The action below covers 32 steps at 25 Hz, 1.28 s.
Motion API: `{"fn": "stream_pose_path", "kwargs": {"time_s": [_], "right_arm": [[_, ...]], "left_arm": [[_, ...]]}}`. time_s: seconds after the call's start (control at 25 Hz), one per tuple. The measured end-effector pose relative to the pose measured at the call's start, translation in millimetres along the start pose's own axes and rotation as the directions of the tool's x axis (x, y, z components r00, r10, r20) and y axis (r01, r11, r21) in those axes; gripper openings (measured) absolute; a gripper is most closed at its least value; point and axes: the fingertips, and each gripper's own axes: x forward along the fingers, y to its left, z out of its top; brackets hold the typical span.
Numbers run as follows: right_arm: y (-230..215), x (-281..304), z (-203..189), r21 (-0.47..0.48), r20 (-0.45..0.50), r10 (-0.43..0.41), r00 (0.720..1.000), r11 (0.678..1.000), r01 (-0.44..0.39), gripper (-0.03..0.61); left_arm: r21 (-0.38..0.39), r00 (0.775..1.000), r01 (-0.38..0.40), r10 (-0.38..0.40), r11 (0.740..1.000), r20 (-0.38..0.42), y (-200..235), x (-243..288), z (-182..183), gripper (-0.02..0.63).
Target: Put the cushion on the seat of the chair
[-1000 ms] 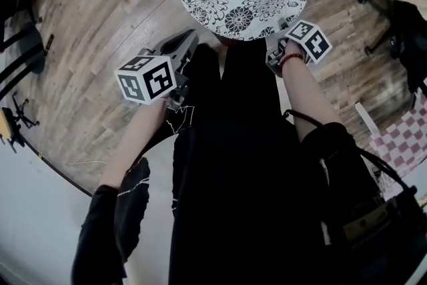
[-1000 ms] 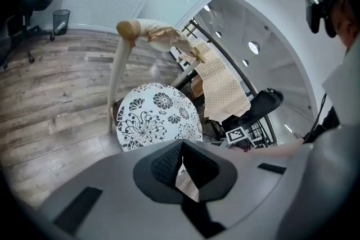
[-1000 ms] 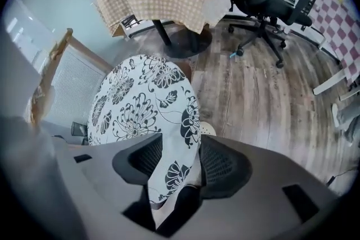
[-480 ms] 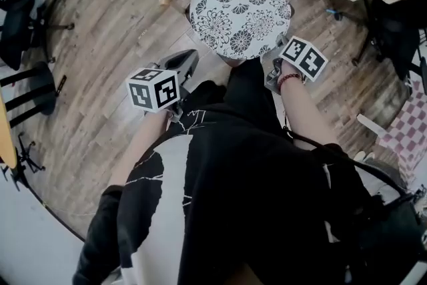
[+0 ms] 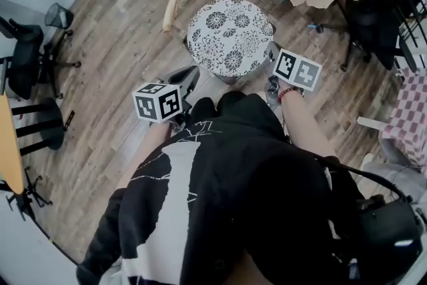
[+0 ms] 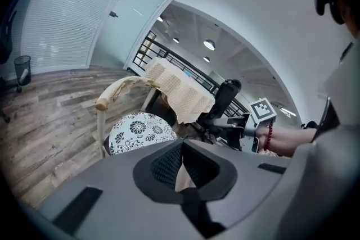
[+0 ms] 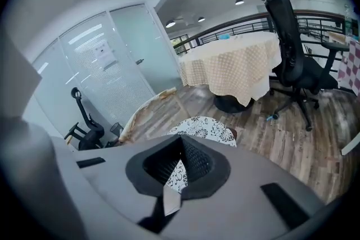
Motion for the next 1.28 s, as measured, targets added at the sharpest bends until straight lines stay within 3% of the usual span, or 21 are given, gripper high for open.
{"fn": "stream_pose_path", "kwargs": {"time_s": [0.24, 0.48, 0.84, 1.28], "right_arm": [[-1, -9, 5, -0.037, -0.016, 0.080, 0.997, 0.996, -0.081, 0.016], [-22, -29, 7, -0.096, -0.058, 0.142, 0.988, 0.984, -0.147, 0.015], [-68, -63, 0, -0.163, -0.116, 0.207, 0.971, 0.961, -0.224, 0.015], [-100, -98, -25, -0.214, -0.153, 0.246, 0.957, 0.937, -0.275, 0.015]], "left_arm": [[0.023, 0.995, -0.089, 0.088, 0.996, 0.048, -11, -9, 8, 0.014], [-0.026, 0.978, -0.173, 0.175, 0.985, 0.111, -37, 2, 0, 0.014], [-0.068, 0.976, -0.177, 0.184, 0.982, 0.114, -106, 40, -36, 0.013], [-0.094, 0.960, -0.214, 0.227, 0.972, 0.164, -156, 39, -76, 0.014]]}}
